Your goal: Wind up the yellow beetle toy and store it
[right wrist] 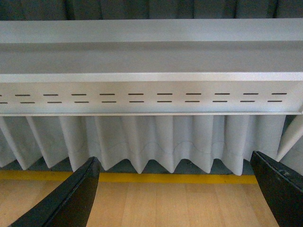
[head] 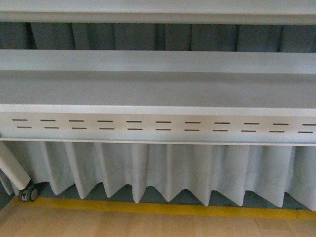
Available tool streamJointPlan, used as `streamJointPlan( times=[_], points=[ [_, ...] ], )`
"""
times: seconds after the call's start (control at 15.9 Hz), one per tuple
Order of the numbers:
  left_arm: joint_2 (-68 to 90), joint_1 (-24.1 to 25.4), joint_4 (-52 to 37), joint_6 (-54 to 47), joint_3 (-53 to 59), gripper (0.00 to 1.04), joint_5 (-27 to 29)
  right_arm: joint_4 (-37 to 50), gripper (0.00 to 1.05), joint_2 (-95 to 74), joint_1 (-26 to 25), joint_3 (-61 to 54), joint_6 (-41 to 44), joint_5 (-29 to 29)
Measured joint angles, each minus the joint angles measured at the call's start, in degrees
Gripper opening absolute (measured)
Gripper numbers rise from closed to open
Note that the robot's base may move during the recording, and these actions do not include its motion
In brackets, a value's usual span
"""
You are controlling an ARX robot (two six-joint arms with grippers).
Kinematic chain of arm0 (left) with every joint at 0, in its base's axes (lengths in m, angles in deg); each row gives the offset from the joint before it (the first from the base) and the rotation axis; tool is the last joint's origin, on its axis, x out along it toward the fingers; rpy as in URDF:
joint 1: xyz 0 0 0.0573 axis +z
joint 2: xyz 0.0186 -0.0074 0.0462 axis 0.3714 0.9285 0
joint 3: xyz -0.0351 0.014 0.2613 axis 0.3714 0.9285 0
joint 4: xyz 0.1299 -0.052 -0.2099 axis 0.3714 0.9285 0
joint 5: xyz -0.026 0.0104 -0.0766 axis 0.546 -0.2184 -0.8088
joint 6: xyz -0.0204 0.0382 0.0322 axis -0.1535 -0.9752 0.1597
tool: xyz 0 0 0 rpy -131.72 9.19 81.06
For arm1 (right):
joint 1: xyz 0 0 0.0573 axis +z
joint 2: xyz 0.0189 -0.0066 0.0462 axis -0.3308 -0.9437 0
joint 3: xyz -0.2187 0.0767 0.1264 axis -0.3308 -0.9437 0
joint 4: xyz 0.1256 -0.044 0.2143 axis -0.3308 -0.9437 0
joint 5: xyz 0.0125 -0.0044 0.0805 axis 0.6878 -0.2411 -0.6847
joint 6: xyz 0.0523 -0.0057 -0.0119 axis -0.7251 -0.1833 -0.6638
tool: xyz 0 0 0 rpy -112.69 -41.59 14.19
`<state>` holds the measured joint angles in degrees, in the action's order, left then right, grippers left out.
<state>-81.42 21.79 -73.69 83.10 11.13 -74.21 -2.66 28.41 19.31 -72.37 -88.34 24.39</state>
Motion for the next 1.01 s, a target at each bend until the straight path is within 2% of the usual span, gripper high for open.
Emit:
streamJointPlan(
  times=[1.01],
  points=[
    [0.0, 0.0, 0.0, 0.0, 0.0, 0.98, 0.0, 0.0, 0.98, 0.0, 0.0, 0.0, 0.0, 0.0]
  ],
)
